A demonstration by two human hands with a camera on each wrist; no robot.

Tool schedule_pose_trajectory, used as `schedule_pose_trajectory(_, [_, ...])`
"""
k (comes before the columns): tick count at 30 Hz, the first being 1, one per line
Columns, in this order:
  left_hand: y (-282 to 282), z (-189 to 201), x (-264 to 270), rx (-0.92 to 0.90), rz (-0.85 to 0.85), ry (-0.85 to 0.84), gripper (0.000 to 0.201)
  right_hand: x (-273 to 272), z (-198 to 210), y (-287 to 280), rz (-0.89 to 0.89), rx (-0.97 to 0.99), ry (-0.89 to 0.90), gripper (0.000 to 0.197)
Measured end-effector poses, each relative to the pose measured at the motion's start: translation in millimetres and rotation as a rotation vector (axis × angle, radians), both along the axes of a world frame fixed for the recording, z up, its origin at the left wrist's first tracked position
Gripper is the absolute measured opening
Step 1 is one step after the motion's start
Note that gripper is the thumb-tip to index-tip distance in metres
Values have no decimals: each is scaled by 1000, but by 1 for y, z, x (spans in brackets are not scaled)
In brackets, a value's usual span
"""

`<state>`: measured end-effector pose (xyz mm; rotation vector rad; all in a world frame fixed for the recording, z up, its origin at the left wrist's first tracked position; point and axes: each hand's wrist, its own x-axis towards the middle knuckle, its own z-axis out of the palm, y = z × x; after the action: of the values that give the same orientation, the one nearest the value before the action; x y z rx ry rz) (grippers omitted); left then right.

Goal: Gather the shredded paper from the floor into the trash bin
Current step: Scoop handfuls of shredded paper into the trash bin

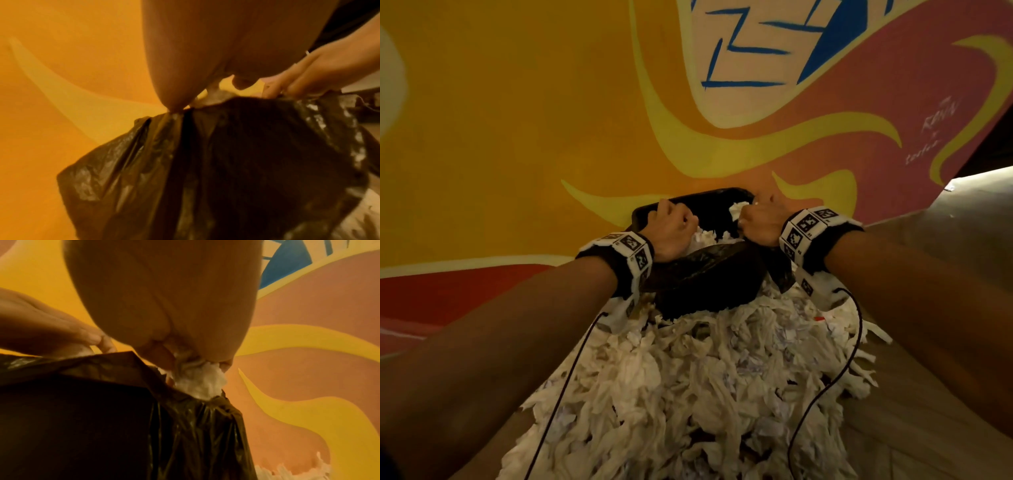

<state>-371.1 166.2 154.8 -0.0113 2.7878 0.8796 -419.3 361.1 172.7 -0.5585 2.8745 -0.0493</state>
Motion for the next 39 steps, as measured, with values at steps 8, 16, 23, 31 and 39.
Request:
schedule_pose_trajectory(8, [-12,6,0,-92,-118,30,18,-23,-9,-3,119,-86,-107,34])
schedule_pose_trajectory(16, [-5,9,1,-184,-252,-120,32,-28,-13,-2,122,-97,-51,8])
schedule_pose_trajectory(23, [24,8,1,-260,-161,-321,70,-34,-15,6,92,-83,-108,33])
schedule_pose_trajectory(31, [30,-5,-1,-255,-133,-343,88,-19,-29,-6,38,122,-213,71])
schedule_pose_trajectory(39, [4,7,1,-152,-216,-123,80,-30,-31,-5,122,-101,-47,64])
